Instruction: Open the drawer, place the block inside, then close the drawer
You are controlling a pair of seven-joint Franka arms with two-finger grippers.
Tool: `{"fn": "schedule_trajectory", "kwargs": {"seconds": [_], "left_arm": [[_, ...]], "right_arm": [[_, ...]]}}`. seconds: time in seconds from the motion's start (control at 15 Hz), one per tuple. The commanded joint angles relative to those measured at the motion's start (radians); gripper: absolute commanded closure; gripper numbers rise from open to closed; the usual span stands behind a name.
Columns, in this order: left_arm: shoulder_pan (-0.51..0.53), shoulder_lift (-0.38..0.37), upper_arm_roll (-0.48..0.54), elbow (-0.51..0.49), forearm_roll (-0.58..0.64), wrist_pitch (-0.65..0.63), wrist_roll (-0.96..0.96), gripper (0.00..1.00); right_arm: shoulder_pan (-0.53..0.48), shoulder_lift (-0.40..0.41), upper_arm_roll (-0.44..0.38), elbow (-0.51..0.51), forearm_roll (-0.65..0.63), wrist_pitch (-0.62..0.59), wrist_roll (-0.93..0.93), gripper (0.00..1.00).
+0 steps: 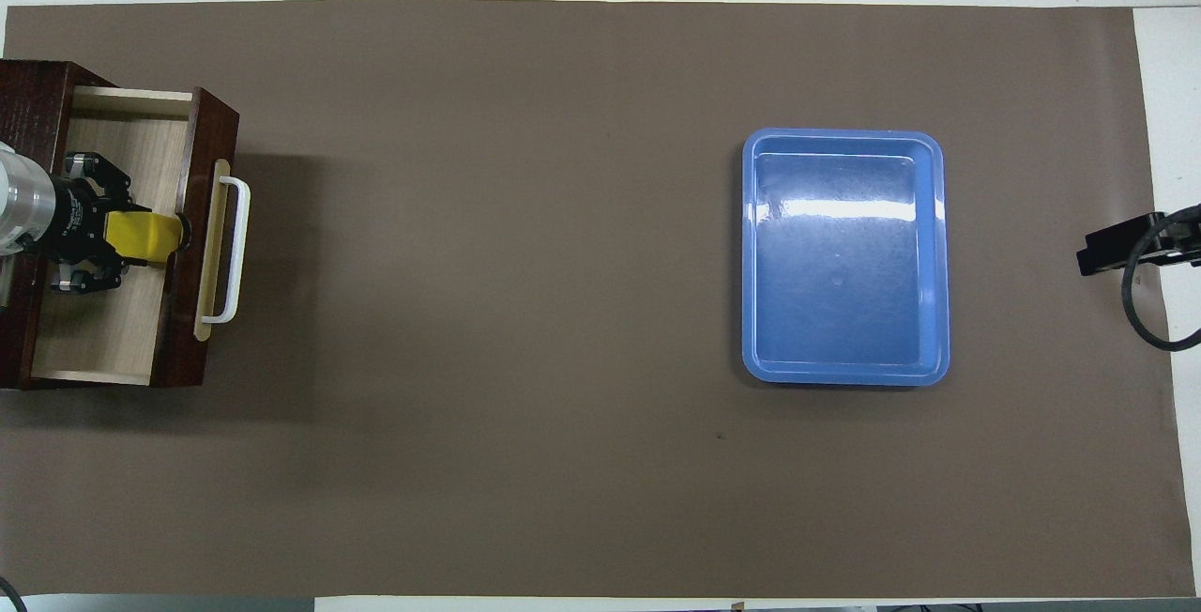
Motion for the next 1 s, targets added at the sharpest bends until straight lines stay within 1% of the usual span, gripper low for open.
{"fn": "schedule_trajectory", "kwargs": {"seconds": [0.0,0.33,0.6,0.94], "left_arm": [[0.024,-0.034,-0.007,-0.041,0.012,0.026,-0.013,1.0],[0.025,-0.037,-0.007,-0.055,0.012,0.033,-0.01,1.0],[0.025,-0.044,-0.007,-0.073,0.013,0.055,0.0,1.0],[0.018,-0.045,-0.01,-0.075,0.013,0.04,0.013,1.0]], "right_arm": [[-0.023,-0.024,0.016,-0.028,0.001,0.016,0.008,0.0],[-0.024,-0.008,0.016,-0.038,-0.001,0.058,0.009,0.0],[-0.024,-0.004,0.017,-0.029,-0.007,0.047,0.008,0.0],[-0.024,0.003,0.017,-0.002,-0.005,0.02,0.003,0.0]]}}
